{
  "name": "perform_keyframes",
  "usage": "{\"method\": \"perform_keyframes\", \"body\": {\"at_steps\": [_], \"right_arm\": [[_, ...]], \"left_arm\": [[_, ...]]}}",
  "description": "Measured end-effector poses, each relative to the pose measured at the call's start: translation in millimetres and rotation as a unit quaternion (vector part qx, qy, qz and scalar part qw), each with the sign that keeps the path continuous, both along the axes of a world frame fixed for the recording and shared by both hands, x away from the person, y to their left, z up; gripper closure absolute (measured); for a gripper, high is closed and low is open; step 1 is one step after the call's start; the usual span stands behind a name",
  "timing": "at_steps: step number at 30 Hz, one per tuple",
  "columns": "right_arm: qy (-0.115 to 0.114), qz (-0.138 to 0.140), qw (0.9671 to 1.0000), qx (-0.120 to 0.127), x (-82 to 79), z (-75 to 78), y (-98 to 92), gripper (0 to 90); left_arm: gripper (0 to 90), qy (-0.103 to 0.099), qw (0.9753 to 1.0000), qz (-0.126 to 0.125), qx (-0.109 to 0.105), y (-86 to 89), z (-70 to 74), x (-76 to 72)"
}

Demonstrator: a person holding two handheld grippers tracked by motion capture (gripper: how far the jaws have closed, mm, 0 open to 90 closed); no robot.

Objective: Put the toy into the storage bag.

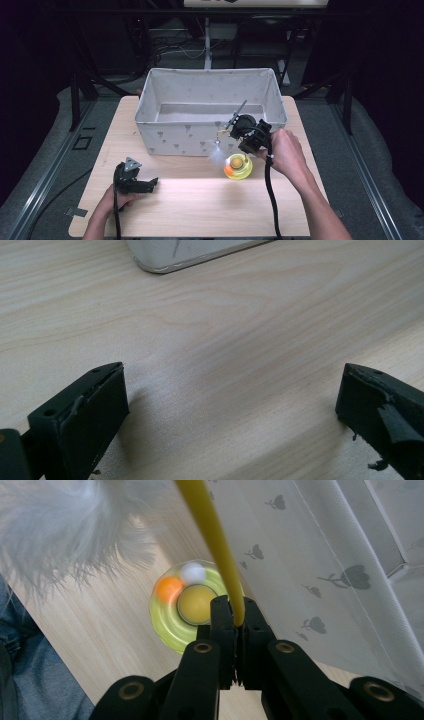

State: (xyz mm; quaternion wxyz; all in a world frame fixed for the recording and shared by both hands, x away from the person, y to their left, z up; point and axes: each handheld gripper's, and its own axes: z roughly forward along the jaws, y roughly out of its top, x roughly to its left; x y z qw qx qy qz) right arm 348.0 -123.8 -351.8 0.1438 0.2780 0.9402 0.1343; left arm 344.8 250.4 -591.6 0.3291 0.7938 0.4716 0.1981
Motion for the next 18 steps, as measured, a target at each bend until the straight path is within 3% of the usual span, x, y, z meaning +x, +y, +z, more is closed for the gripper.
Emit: {"method": "perform_keyframes", "body": {"at_steps": [18], "right_arm": [[-0.006,0.001,1.0,-0.002,3.4,23.5,0.3,88.4]], "left_arm": [[0.3,0.0,1.0,0.0,0.0,0.0,0.0,0.0]]}}
